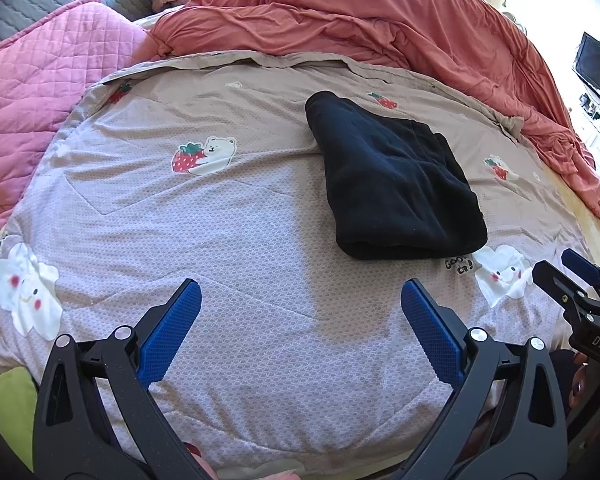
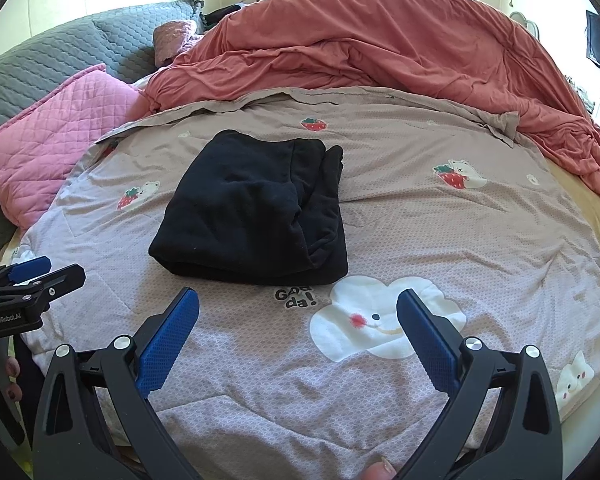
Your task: Fold small clothes
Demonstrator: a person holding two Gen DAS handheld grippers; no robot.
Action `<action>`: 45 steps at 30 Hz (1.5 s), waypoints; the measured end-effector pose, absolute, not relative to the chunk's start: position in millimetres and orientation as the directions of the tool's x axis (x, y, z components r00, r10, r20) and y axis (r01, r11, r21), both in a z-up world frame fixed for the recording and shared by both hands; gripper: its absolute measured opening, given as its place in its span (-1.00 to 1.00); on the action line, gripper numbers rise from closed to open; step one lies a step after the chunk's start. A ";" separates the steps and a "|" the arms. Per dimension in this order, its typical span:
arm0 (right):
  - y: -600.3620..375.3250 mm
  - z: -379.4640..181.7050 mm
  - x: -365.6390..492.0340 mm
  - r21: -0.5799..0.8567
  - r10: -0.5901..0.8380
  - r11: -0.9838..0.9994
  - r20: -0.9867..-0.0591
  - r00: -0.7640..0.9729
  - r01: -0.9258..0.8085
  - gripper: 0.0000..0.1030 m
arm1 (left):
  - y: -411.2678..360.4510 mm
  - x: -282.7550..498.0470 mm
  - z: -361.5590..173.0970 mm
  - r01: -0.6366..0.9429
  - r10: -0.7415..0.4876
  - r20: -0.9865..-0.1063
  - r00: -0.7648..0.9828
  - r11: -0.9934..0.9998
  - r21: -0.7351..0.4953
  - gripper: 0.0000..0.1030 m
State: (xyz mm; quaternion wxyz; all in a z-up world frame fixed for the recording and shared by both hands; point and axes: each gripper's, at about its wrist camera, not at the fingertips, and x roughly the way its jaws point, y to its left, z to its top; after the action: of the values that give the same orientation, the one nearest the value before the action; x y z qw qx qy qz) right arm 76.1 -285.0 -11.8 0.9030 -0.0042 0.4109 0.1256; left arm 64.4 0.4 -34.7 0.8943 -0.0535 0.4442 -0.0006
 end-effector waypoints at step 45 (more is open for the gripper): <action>-459.7 11.1 50.2 0.049 -0.221 0.947 -0.622 0.751 0.319 0.92 | 58.5 85.5 -45.5 -0.149 -0.059 -0.823 0.565 0.974 -0.172 0.82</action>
State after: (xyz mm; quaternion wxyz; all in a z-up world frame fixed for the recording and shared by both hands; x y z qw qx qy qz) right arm 50.2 -459.7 11.1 0.9326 0.0759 0.3219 -0.1446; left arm 85.5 58.5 -45.5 0.8776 -0.1117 0.4654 0.0259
